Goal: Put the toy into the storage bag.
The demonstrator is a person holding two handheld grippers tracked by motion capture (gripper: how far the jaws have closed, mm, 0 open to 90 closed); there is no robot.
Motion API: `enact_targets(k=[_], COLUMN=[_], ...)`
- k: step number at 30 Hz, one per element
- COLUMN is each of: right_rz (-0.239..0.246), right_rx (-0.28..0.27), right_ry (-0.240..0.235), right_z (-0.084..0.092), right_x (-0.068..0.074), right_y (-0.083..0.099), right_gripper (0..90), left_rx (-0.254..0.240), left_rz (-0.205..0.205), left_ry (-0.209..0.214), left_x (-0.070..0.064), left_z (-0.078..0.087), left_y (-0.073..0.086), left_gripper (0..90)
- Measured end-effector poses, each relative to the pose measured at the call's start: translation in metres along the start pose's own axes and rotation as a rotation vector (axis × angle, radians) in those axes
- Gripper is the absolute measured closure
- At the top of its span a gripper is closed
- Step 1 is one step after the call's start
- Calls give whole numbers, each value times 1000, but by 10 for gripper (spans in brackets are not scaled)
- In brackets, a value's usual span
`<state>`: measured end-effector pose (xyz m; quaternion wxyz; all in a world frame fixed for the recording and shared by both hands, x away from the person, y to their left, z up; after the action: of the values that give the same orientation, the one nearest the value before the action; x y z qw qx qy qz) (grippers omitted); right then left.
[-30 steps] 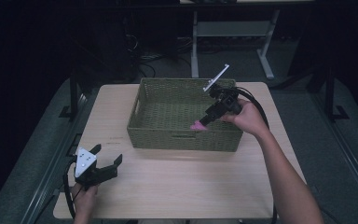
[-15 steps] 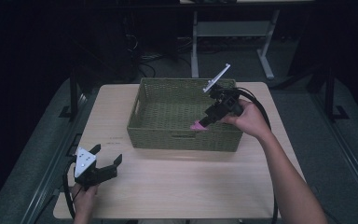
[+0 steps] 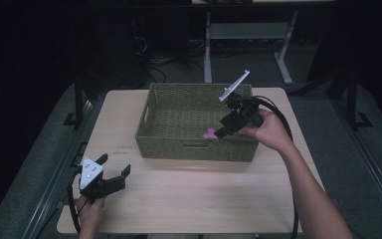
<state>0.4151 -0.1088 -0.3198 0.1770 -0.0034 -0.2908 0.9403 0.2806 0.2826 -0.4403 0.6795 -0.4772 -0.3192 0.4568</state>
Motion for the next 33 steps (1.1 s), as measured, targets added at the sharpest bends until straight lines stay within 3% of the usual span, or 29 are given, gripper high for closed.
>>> enact_targets(k=[33], right_rz=[-15], right_rx=[-10], right_ry=[-7], right_z=[-3], right_x=[15], right_y=[25], right_gripper=[370], left_rx=[1], left_rz=[0], left_ry=[-1], left_x=[0], left_z=[0], left_y=[0], left_gripper=[130])
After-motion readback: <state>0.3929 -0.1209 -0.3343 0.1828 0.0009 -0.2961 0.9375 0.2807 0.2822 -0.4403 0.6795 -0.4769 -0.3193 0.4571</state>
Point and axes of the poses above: each handheld gripper's, and its own axes: z roughly backward along the jaws, y roughly out of its underside, x roughly to its left, the point moved 3 cm from there along -z, roughly forward along the jaws, and after that the axes turned 6 degrees about z, right-handed, at the moved point
